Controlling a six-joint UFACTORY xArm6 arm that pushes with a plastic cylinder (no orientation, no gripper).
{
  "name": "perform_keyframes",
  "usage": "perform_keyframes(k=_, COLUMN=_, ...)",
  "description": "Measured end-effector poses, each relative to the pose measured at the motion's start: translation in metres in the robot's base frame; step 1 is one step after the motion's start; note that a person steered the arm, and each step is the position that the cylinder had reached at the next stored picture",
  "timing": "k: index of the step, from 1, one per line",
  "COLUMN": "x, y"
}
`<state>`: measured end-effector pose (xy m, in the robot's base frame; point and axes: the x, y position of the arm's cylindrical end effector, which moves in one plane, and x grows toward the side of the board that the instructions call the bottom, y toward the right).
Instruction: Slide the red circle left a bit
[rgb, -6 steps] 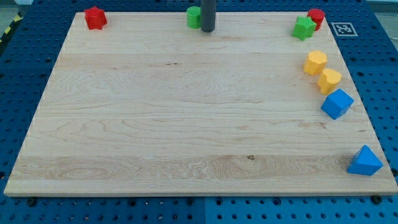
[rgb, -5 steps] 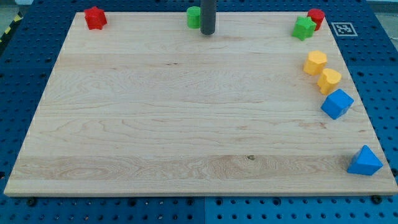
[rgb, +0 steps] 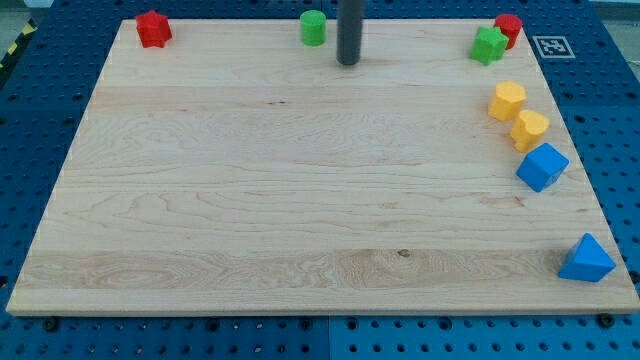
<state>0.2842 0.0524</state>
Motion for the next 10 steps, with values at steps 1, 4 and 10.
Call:
perform_keyframes(k=1, x=0.021, y=0.047)
perform_keyframes(k=4, x=0.038, y=0.184)
perform_keyframes(k=10, x=-0.02, y=0.285)
